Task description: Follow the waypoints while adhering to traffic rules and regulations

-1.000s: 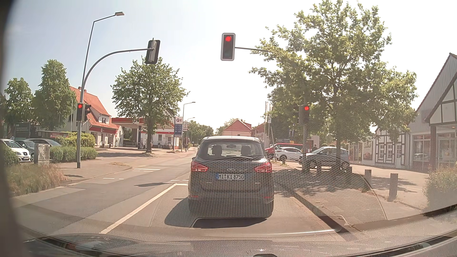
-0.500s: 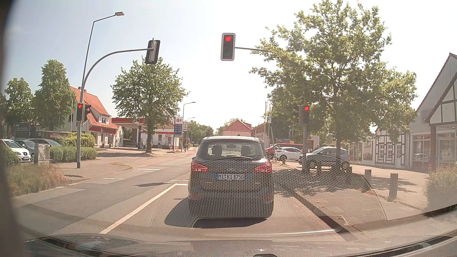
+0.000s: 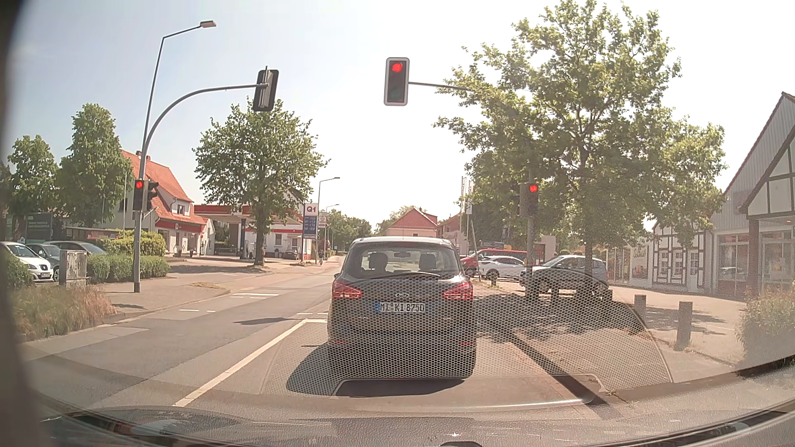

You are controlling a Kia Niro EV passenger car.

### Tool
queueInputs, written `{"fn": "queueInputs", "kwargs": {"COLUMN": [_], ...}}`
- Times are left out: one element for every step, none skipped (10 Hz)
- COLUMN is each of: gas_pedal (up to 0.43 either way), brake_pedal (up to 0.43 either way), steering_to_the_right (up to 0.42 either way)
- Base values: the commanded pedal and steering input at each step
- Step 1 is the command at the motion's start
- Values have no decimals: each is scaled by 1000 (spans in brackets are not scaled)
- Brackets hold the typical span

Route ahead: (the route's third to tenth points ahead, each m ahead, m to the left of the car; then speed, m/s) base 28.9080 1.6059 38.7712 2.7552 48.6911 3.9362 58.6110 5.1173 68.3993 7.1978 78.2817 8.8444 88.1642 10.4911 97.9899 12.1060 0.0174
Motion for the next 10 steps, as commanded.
{"fn": "queueInputs", "kwargs": {"gas_pedal": [0, 0, 0, 0, 0, 0, 0, 0, 0, 0], "brake_pedal": [189, 189, 189, 189, 189, 189, 189, 189, 189, 189], "steering_to_the_right": [-10, -10, -11, -10, -11, -11, -11, -11, -11, -11]}}
